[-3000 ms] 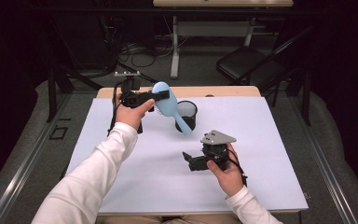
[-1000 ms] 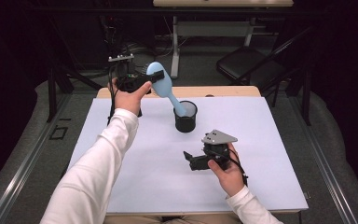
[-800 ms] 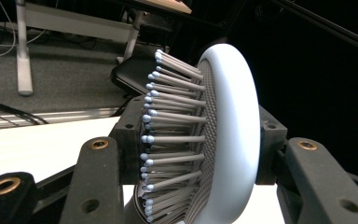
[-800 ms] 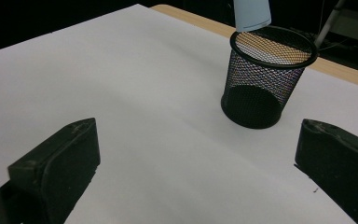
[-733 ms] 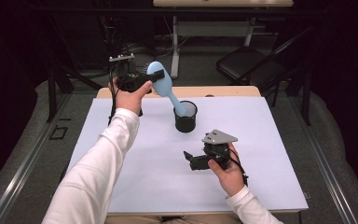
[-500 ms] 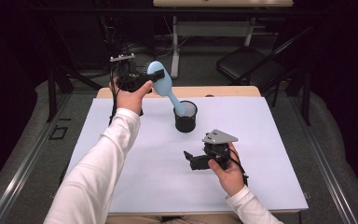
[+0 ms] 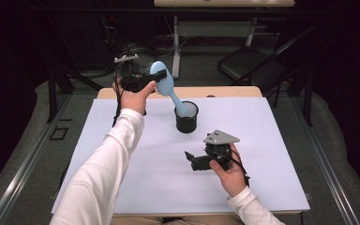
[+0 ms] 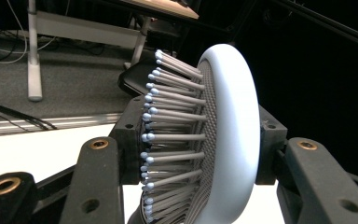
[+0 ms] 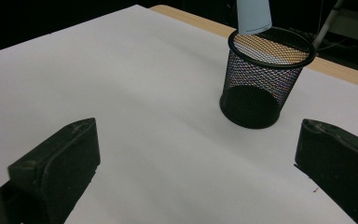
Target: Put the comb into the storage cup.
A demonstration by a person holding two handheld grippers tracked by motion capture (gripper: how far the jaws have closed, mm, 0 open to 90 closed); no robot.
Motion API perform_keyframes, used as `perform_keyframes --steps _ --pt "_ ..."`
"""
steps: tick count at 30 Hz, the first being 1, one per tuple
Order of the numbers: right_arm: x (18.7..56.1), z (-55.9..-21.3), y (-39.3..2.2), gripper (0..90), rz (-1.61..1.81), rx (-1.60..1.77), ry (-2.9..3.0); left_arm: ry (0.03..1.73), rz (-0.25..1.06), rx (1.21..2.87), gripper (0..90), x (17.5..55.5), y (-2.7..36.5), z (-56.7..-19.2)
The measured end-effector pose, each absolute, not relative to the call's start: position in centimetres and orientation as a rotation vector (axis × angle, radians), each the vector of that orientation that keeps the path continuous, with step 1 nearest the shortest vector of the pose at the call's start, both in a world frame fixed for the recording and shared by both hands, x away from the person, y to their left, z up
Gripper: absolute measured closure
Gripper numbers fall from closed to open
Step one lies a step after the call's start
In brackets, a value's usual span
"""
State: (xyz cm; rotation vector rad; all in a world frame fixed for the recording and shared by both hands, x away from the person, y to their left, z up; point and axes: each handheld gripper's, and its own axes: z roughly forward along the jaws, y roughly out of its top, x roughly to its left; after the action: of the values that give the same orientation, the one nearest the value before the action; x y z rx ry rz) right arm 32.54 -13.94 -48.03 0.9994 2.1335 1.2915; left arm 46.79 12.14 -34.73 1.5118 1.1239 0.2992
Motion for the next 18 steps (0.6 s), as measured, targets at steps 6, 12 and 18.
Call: perform_keyframes --steps 6,12,18 --pt "32.5 -48.0 -13.9 0.0 1.292 1.000 2.133 1.124 0.312 1.516 50.5 46.9 11.8 -34.9" --pt "32.5 -48.0 -14.0 0.0 1.293 1.001 2.130 1.125 0.323 1.521 50.4 47.0 11.3 -35.2" --pt "32.5 -48.0 -14.0 0.0 1.294 1.000 2.127 1.108 0.344 1.529 50.4 47.0 10.5 -35.3"
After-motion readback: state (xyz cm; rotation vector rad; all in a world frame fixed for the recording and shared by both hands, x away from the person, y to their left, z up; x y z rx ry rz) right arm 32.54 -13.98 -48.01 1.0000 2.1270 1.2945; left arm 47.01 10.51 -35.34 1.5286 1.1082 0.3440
